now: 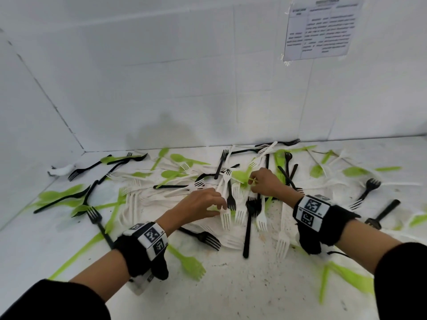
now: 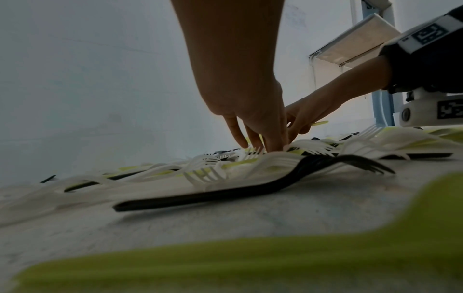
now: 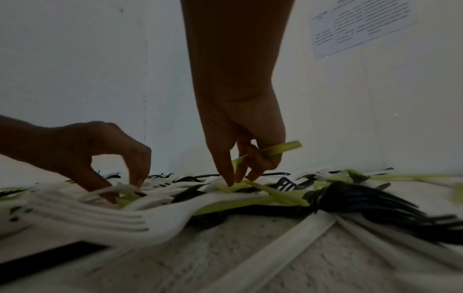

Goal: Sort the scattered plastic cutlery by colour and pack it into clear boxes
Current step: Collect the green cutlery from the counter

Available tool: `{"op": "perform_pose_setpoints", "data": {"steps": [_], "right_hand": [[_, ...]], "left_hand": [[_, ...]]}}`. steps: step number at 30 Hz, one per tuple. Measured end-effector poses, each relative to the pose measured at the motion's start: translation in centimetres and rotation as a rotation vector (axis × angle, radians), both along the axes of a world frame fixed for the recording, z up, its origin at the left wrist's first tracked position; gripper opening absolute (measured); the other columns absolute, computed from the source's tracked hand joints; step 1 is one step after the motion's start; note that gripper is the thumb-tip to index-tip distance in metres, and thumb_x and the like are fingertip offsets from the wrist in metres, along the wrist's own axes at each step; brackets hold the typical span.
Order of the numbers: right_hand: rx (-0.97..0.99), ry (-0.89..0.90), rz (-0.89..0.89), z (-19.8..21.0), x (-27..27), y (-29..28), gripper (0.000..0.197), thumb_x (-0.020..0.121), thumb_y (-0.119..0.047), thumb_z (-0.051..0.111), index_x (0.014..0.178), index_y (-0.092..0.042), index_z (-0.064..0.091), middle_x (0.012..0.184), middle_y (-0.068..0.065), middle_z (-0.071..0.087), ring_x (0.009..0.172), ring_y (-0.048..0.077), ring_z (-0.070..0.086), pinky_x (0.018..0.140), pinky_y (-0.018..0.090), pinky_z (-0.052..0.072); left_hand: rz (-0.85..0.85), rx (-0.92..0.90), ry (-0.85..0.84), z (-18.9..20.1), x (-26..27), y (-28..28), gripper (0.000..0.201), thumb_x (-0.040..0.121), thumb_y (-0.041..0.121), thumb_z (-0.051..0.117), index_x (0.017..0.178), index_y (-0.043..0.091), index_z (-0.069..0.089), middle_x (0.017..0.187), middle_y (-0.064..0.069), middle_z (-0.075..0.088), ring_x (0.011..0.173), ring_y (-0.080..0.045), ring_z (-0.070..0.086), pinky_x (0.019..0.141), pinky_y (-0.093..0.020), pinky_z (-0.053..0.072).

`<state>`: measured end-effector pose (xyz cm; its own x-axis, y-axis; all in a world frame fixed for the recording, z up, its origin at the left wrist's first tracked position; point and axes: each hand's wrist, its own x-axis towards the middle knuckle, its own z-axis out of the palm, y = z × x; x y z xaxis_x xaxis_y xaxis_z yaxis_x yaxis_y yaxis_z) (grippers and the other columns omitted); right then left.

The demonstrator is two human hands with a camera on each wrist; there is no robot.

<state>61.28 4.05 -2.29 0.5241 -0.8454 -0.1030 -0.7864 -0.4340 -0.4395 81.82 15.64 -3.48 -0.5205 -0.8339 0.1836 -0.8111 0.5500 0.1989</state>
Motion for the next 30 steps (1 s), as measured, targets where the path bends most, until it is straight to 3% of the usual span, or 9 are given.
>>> {"op": "perform_pose_setpoints", "data": {"steps": [5,9,13,17,21,24,27,30], "right_hand": [[0.015,0.063,0.008,-1.0,0.0,0.1,0.028,0.086,-0.01,0.056,0.113,-0.003,0.057,0.121,0.019,0.04,0.104,0.037,0.052,0.084,0.033,0.045],[0.032,0.063,0.023,-1.1,-0.3,0.5,0.028,0.085,-0.007,0.056,0.113,-0.005,0.057,0.121,0.017,0.038,0.104,0.038,0.052,0.085,0.034,0.045],[0.066,0.068,0.042,-1.0,-0.7,0.7,0.029,0.084,-0.005,0.056,0.113,-0.006,0.054,0.12,0.018,0.04,0.105,0.037,0.051,0.084,0.034,0.044],[0.105,0.018,0.026,-0.7,-1.1,0.7,0.028,0.085,0.0,0.052,0.114,0.0,0.052,0.118,0.022,0.052,0.108,0.034,0.049,0.073,0.031,0.037],[0.203,-0.113,-0.021,-0.4,-1.1,0.9,0.036,0.087,0.002,0.049,0.121,0.001,0.041,0.11,0.026,0.057,0.085,0.031,0.053,0.065,0.033,0.04],[0.22,-0.178,-0.07,0.2,-0.6,1.1,0.041,0.09,-0.005,0.049,0.128,0.002,0.035,0.106,0.021,0.054,0.086,0.024,0.047,0.07,0.034,0.042],[0.234,-0.258,-0.087,1.0,0.0,1.7,0.036,0.093,-0.011,0.044,0.127,0.0,0.039,0.108,0.022,0.057,0.083,0.024,0.046,0.068,0.029,0.035],[0.26,-0.393,-0.108,2.0,0.8,3.0,0.024,0.092,-0.016,0.042,0.114,-0.009,0.045,0.092,0.013,0.054,0.07,0.021,0.042,0.062,0.029,0.031]], "left_hand": [[0.081,0.085,0.041,-0.3,-0.8,0.2,0.027,0.08,0.018,0.071,0.106,0.022,0.066,0.088,0.008,0.066,0.086,-0.006,0.052,0.067,-0.022,0.041],[0.082,0.055,0.062,-0.4,-1.1,0.2,0.023,0.081,0.018,0.071,0.103,0.021,0.067,0.085,0.009,0.067,0.086,-0.006,0.05,0.064,-0.016,0.037],[0.139,0.098,0.14,0.7,-1.0,-0.3,0.02,0.08,0.017,0.07,0.097,0.028,0.066,0.076,0.022,0.063,0.082,-0.004,0.053,0.064,-0.011,0.035],[0.254,0.187,0.504,2.7,-0.6,-0.6,0.024,0.074,0.005,0.076,0.083,0.025,0.066,0.072,0.02,0.067,0.077,0.0,0.064,0.07,-0.016,0.046],[0.37,0.177,0.788,4.8,-0.3,-0.4,0.025,0.073,-0.003,0.074,0.075,0.02,0.066,0.069,0.018,0.067,0.071,0.001,0.062,0.071,-0.022,0.052],[0.4,0.158,1.004,5.8,0.2,-0.3,0.023,0.08,-0.008,0.065,0.082,0.015,0.061,0.069,0.013,0.065,0.069,0.002,0.061,0.069,-0.014,0.05],[0.402,0.172,1.255,6.7,1.0,-0.3,0.022,0.09,-0.006,0.05,0.094,0.015,0.056,0.074,0.01,0.067,0.071,-0.001,0.064,0.071,-0.017,0.053],[0.423,0.164,1.338,7.5,2.3,-0.5,0.022,0.096,0.0,0.042,0.103,0.018,0.054,0.088,0.002,0.062,0.074,-0.003,0.064,0.074,-0.021,0.053]]}}
